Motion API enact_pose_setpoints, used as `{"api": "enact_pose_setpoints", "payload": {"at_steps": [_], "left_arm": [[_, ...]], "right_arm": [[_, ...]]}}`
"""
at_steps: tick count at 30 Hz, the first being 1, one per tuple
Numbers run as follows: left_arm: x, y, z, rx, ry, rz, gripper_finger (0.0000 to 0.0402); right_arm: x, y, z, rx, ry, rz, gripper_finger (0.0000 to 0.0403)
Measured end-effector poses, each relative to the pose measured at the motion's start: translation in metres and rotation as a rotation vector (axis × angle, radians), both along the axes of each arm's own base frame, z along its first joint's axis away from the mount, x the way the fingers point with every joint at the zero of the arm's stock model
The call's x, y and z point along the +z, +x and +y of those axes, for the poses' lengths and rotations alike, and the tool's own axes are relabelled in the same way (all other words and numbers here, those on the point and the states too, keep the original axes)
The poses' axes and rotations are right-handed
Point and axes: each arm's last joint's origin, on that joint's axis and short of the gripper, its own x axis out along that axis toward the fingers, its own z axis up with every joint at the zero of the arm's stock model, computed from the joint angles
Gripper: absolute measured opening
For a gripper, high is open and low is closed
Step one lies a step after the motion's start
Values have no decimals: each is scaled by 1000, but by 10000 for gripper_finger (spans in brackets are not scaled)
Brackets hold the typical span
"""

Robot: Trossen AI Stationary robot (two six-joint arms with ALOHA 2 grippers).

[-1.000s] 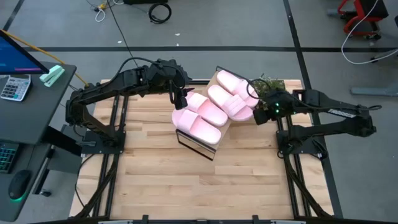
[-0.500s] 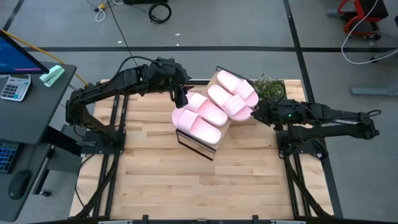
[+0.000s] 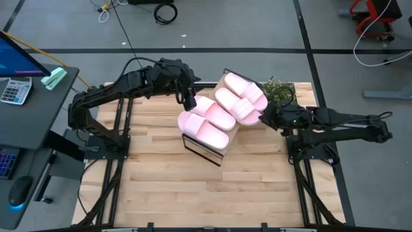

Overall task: Pick and place slides into the shelf
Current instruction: Put the pink slide on the shelf

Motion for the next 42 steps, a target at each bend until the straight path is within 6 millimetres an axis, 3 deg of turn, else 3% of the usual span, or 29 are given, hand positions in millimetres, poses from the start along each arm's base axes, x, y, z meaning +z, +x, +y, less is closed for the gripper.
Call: {"api": "enact_pose_setpoints", "payload": {"at_steps": [17,42], "left_arm": [[0,1,-2,-52,-51,-19,175],[-1,1,-4,-106,-82,-16,176]], "right_arm": [[-9,8,-2,-30,-42,110,48],[-11,4,-9,-103,-91,159,59]]}}
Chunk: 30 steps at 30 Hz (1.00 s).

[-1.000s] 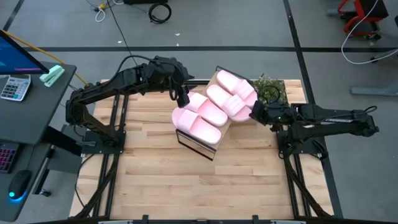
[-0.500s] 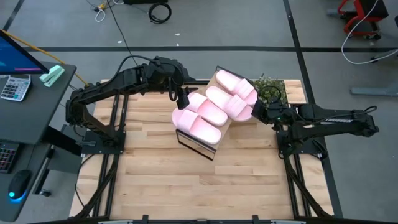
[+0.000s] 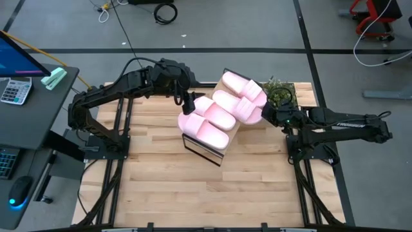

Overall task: Pick and place slides into the shelf
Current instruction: Put the pink slide on the shelf

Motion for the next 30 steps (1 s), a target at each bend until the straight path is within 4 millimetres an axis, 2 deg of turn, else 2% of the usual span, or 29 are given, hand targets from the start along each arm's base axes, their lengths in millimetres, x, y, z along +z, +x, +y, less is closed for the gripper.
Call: {"api": "enact_pose_setpoints", "payload": {"at_steps": [30], "left_arm": [[-1,-1,0,-1,-3,15,167]], "right_arm": [[1,0,-3,-15,-37,10,67]]}}
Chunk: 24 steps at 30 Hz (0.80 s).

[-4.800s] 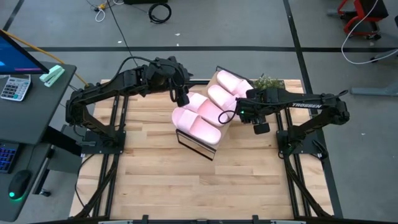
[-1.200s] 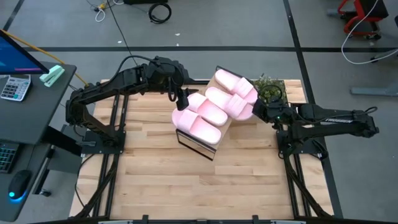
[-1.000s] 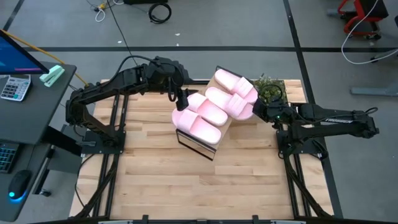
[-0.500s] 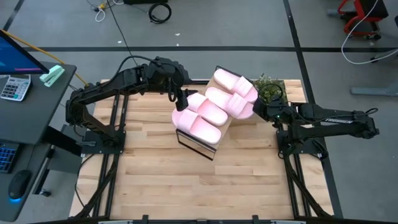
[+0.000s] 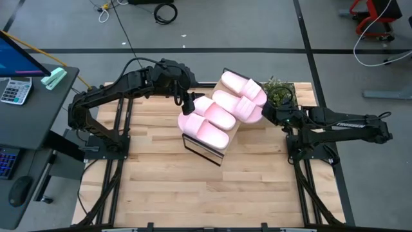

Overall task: Pick and place slides into the shelf
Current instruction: Put the pink slide on the shelf

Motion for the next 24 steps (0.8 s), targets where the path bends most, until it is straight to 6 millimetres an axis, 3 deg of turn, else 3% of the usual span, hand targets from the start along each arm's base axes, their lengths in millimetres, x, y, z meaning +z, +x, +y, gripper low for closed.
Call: {"api": "enact_pose_setpoints", "payload": {"at_steps": [17,24], "left_arm": [[-2,-1,0,0,-5,18,166],[-18,3,1,4,-23,62,167]], "right_arm": [[7,0,-2,38,-71,6,69],[8,-2,-1,85,-58,27,106]]}}
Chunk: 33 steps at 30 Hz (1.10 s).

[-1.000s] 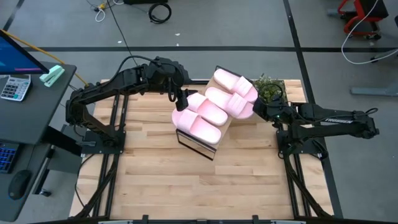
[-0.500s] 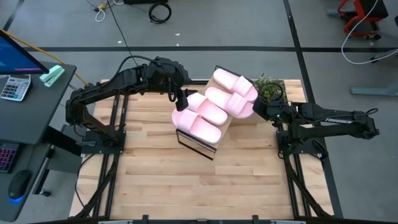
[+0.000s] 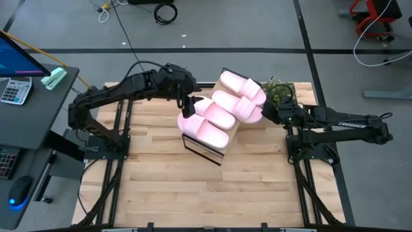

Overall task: Pick and place slides into the shelf
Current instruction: Put the pink slide on the shelf, then return to Home Position

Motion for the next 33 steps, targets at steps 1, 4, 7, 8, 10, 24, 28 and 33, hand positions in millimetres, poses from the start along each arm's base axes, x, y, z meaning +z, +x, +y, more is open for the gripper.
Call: {"api": "enact_pose_setpoints", "payload": {"at_steps": [1,4,7,8,10,24,28,33], "left_arm": [[-4,1,0,0,-3,11,167],[-13,2,0,9,-23,32,167],[-18,3,1,10,-27,45,166],[-19,3,1,10,-28,50,166],[-20,2,1,10,-29,54,164],[-14,3,12,-29,1,-9,150],[-12,4,15,-63,-40,-51,138],[-9,6,12,-78,-39,-86,122]], "right_arm": [[0,0,0,6,6,-1,113],[-1,0,1,14,26,0,134],[-1,-2,1,17,40,1,149],[-1,-3,2,23,45,0,152],[-1,-8,3,36,59,8,156],[6,-43,12,273,-15,31,104],[6,-46,14,362,-57,58,31],[7,-49,15,477,-138,90,12]]}}
